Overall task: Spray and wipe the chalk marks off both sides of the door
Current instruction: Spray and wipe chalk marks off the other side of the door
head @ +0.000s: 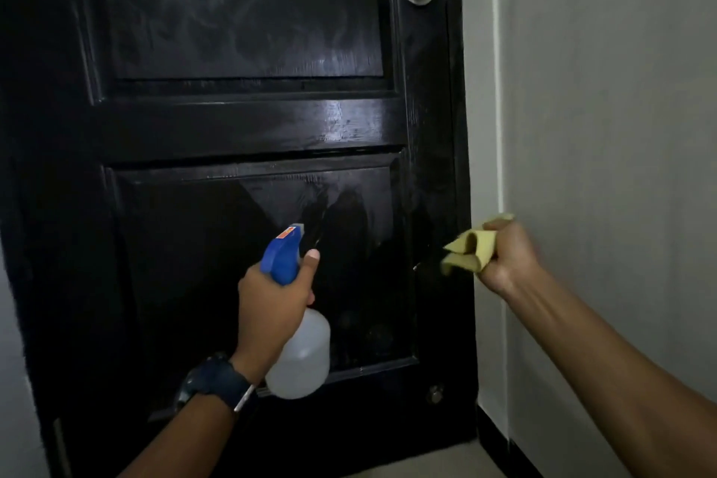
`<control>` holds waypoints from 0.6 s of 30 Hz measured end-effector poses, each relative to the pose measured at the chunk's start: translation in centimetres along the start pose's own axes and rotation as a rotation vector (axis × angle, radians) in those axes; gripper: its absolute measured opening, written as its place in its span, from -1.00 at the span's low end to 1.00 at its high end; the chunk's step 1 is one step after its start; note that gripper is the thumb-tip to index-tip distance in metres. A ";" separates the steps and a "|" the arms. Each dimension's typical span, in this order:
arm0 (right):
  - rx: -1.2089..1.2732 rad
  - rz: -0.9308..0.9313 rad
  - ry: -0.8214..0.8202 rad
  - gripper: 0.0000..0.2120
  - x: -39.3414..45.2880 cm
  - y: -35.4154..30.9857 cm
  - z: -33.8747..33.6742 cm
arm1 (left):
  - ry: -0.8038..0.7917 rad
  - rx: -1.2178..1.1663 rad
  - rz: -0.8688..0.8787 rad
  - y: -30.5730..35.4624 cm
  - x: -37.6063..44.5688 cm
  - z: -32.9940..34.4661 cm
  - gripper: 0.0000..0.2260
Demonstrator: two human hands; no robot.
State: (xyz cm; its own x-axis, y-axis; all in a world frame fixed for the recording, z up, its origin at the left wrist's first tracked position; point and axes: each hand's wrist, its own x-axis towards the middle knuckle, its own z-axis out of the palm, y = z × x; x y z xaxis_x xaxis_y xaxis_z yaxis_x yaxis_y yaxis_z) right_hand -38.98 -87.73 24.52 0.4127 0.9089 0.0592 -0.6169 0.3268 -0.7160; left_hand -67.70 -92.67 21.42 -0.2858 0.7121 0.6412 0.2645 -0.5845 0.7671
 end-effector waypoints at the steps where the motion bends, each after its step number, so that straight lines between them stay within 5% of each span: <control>1: -0.066 -0.108 0.046 -0.86 0.5 -0.2 0.3 | -0.009 -0.008 -0.003 -0.6 0.6 0.7 -0.73; 5: -0.693 -0.637 0.111 -0.39 6.5 2.0 2.6 | -0.054 -0.066 -0.009 -2.9 3.6 4.1 -0.83; 9: -1.270 -0.598 -0.018 -0.31 14.0 9.4 5.8 | -0.089 -0.136 -0.002 -4.4 6.3 6.0 -0.85; 18: -1.506 -0.994 0.040 -0.26 19.6 11.4 5.4 | -0.057 -0.096 0.041 -4.1 9.1 3.7 -0.71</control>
State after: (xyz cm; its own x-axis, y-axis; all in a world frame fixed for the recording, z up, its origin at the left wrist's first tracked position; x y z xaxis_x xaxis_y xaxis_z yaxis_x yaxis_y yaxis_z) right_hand -41.54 -64.80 21.30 0.2379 0.5271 0.8158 0.9085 0.1763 -0.3789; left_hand -67.99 -82.30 24.03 -0.2235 0.7063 0.6717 0.1847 -0.6459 0.7407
